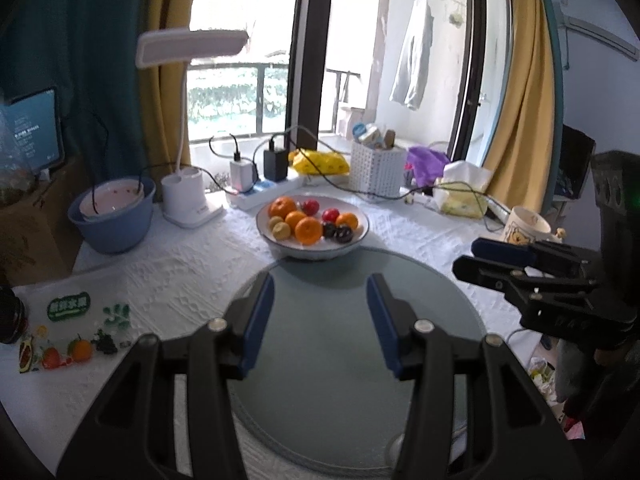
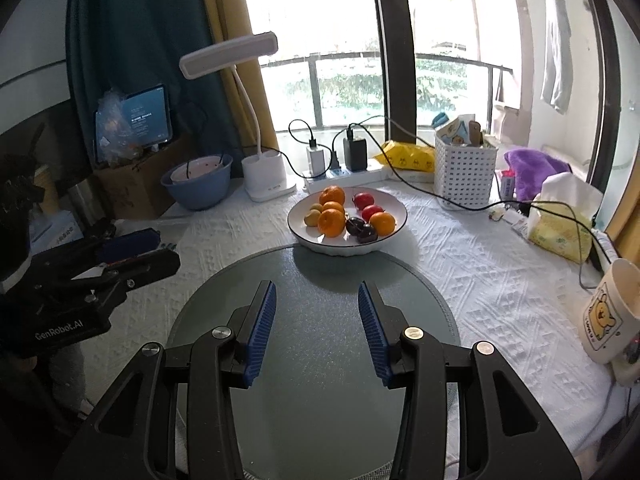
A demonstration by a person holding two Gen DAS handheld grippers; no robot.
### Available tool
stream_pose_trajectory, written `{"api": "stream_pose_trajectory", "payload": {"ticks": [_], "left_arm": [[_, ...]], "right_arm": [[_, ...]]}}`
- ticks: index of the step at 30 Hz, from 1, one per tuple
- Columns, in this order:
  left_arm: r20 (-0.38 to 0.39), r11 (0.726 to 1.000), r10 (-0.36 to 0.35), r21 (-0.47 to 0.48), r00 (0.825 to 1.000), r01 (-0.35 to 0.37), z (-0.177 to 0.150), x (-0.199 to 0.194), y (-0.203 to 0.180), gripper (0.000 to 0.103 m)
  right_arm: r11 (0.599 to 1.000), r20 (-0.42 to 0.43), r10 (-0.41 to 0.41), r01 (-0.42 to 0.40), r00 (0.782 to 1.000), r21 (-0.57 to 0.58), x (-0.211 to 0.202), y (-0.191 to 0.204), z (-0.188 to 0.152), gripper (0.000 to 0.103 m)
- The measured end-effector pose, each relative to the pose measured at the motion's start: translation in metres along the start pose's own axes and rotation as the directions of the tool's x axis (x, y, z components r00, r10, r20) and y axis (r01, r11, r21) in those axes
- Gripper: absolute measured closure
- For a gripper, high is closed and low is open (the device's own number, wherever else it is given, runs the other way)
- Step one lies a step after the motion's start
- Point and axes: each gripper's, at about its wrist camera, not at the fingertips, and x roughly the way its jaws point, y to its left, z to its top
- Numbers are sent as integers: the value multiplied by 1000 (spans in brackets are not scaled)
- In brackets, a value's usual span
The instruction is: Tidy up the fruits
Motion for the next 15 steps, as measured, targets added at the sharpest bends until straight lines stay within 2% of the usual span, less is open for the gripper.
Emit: {"api": "stream_pose_trajectory", "payload": {"ticks": [4, 5, 6, 8, 15], "left_arm": [[36, 1000, -4, 9, 999, 3, 5, -14, -5, 52], [43, 1000, -6, 11, 999, 6, 6, -18, -6, 49], [53, 1000, -9, 12, 999, 8, 7, -22, -7, 42], [72, 1000, -14, 14, 997, 13, 9, -30, -10, 37], [124, 999, -26, 39, 992, 22, 17, -57, -23, 34]], "right_arm": [[1000, 33, -12, 12, 999, -11, -16, 4, 3, 58], [1000, 44, -15, 15, 999, -13, -21, 5, 5, 58], [1000, 55, -17, 18, 998, -14, -25, 5, 5, 58], [1000, 74, -23, 24, 997, -15, -34, 5, 6, 58], [998, 141, -57, 60, 988, -22, -66, 6, 12, 57]]}}
